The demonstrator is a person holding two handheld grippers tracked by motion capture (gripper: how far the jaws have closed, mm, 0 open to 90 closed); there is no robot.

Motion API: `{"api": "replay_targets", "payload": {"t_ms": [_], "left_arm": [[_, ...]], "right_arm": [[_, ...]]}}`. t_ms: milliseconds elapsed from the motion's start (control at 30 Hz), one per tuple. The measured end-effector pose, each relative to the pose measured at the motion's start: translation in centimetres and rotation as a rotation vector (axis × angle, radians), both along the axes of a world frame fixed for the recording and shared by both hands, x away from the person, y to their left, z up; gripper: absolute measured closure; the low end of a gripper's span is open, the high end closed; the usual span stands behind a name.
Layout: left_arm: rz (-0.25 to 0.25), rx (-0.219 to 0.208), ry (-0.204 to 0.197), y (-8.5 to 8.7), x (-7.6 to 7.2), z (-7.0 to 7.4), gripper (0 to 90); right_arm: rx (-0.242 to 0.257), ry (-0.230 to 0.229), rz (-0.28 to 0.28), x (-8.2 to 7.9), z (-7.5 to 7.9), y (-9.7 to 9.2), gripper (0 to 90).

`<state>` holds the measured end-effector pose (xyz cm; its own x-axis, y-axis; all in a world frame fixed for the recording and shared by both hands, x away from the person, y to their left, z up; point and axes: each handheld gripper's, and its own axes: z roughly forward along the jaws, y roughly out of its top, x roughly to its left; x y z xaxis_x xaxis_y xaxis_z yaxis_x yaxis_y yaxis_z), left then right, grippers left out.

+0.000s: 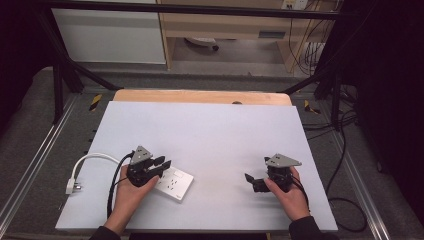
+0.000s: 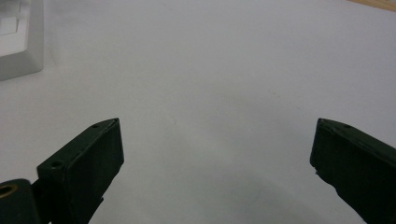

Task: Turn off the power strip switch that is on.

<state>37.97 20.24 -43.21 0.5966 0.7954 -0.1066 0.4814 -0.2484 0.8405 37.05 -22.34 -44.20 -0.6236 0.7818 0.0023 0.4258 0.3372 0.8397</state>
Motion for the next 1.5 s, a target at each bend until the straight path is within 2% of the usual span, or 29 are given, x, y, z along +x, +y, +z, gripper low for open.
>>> {"api": "replay_targets", "payload": {"t_ms": [267,400,633,733,933,1033,1233,1367,1500], "left_arm": [[0.012,-0.003,0.009,0.1,0.1,0.0,60.4],[0.0,-0.024,-0.002,0.1,0.1,0.0,59.6],[-0.007,-0.049,-0.032,-0.1,-0.1,0.4,46.4],[-0.009,-0.056,-0.03,-0.1,-0.1,0.5,42.4],[-0.03,-0.095,-0.031,-0.1,-0.3,0.8,36.6],[-0.033,-0.109,-0.048,-0.2,-0.4,1.1,30.1],[-0.016,-0.122,-0.081,-0.3,-0.6,1.5,10.1],[-0.008,-0.123,-0.116,-0.3,-0.7,1.9,8.5],[0.017,-0.119,-0.135,-0.2,-0.7,2.1,8.3]], "right_arm": [[0.0,-0.002,0.002,0.0,0.0,0.0,3.4],[-0.001,-0.003,0.004,0.0,0.0,0.0,3.3],[0.0,-0.001,0.0,0.0,0.0,0.0,3.3],[0.0,-0.001,0.0,0.0,0.0,0.0,3.3],[0.002,-0.003,0.0,0.0,0.0,-0.1,3.2],[0.003,-0.004,0.0,0.0,0.0,0.0,3.2],[0.004,-0.004,-0.002,0.0,0.0,0.0,3.1],[0.002,-0.003,0.0,0.0,0.0,-0.1,3.1],[0.003,-0.003,-0.001,0.0,0.0,-0.1,3.1]]}}
